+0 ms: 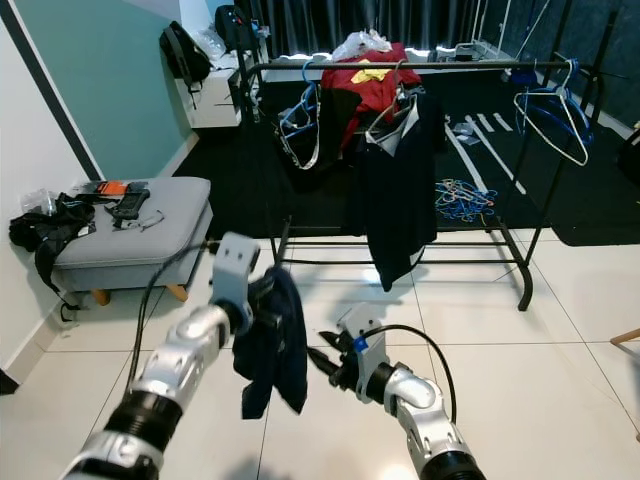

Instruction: Hang hanger

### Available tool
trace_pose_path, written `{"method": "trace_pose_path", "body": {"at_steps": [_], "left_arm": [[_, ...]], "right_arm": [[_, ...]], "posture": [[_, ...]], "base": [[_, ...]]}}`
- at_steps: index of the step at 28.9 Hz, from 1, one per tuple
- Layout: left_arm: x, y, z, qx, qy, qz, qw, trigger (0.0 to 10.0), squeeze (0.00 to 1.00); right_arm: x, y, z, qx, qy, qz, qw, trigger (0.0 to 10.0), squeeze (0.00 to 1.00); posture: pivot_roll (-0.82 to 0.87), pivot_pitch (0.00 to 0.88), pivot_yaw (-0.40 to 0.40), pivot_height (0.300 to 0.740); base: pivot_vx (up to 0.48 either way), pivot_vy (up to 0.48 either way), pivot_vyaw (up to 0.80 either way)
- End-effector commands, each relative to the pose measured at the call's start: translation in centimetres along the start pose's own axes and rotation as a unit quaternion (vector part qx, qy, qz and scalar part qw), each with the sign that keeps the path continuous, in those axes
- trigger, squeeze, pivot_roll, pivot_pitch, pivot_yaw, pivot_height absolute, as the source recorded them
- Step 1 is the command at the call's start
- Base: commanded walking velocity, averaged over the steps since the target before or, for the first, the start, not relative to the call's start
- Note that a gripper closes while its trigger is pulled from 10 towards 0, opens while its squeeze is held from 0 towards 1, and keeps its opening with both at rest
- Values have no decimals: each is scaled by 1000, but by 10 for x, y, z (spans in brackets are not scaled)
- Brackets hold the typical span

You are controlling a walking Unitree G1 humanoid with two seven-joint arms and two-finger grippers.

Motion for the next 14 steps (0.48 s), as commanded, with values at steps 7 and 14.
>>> {"method": "trace_pose_path", "body": {"at_steps": [7, 14], "left_arm": [[0, 31, -20, 30, 10, 26, 999, 10000, 0], [-7, 45, -19, 47, -9, 29, 998, 10000, 0]], "right_arm": [[3, 31, 4, -15, -19, 78, 997, 10000, 1000], [7, 57, 13, -90, -61, 114, 988, 10000, 992]], "posture": [[30, 0, 67, 740], [29, 0, 65, 740]], "base": [[0, 0, 0], [0, 0, 0]]}}
Point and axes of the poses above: a point about 5 cm out from each wrist's last joint towards the gripper, its own x axis pointing out of the wrist towards the gripper, its own y axis along the axis of the wrist's last joint, z = x × y, the point moved 6 cm from there along x, pointing out of the wrist towards the gripper, and after that the axes turned 4 degrees about -x, right-handed, at the moved point
